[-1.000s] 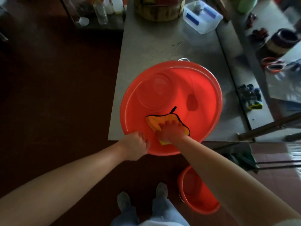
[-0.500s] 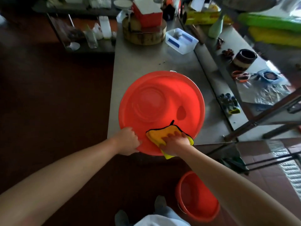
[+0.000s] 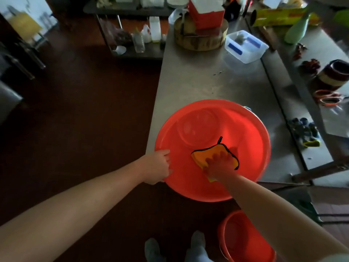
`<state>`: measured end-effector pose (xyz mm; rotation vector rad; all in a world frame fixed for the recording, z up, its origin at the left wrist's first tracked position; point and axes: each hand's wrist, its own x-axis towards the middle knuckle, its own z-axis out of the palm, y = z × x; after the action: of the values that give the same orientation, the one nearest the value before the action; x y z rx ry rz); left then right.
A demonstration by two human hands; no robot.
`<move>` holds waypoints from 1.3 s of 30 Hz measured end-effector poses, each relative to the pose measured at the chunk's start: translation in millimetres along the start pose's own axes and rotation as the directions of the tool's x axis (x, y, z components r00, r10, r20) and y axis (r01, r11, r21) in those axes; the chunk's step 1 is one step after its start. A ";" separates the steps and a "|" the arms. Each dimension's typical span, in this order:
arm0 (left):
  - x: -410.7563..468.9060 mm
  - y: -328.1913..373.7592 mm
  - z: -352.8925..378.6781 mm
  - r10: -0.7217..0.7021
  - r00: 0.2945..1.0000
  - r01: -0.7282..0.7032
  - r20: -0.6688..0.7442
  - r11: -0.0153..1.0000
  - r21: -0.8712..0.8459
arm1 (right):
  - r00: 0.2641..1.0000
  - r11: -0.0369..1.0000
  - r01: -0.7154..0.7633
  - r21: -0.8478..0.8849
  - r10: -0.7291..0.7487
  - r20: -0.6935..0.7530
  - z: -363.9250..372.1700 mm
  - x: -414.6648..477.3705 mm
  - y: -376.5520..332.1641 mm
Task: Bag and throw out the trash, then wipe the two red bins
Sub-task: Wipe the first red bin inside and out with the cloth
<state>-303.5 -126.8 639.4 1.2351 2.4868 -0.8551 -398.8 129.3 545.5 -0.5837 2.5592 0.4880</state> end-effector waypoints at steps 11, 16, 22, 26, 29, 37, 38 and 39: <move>4.7 12.4 -5.9 -0.067 0.991 0.073 0.114 0.996 -0.050 | 0.998 0.987 0.022 0.158 -0.032 0.062 7.0 58.2 -13.6; 1.4 3.0 -17.5 -0.072 0.981 0.070 0.179 0.997 0.012 | 0.989 0.984 0.033 0.176 -0.057 0.134 -1.4 24.3 -15.8; 1.5 -9.8 -22.9 -0.055 0.995 0.057 0.084 0.998 -0.025 | 0.969 0.984 0.072 0.162 -0.107 0.222 -15.5 -34.4 -10.5; -1.4 -29.7 -21.7 -0.023 0.998 0.021 0.065 0.999 0.038 | 0.955 0.971 0.170 0.168 -0.205 0.215 -24.5 -80.3 -6.5; -1.6 -44.7 -26.4 -0.008 0.997 0.004 0.081 0.999 0.052 | 0.959 0.967 0.254 0.030 -0.256 0.123 -16.3 -101.2 -1.2; 5.9 -31.1 -51.5 -0.235 0.957 0.220 0.170 0.970 0.107 | 0.967 0.973 0.222 -0.067 -0.229 -0.116 -15.0 -111.9 11.2; 12.5 -16.9 -50.9 -0.255 0.950 0.248 0.179 0.967 0.063 | 0.965 0.973 0.222 -0.061 -0.229 -0.129 -13.3 -112.1 12.8; 20.6 -0.8 -49.5 -0.264 0.948 0.269 0.176 0.963 -0.003 | 0.964 0.974 0.222 -0.054 -0.227 -0.138 -11.2 -112.3 14.4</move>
<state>-314.4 -84.3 670.2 0.7867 2.5461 -0.9438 -319.9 171.9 615.5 -0.9419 2.5783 0.4298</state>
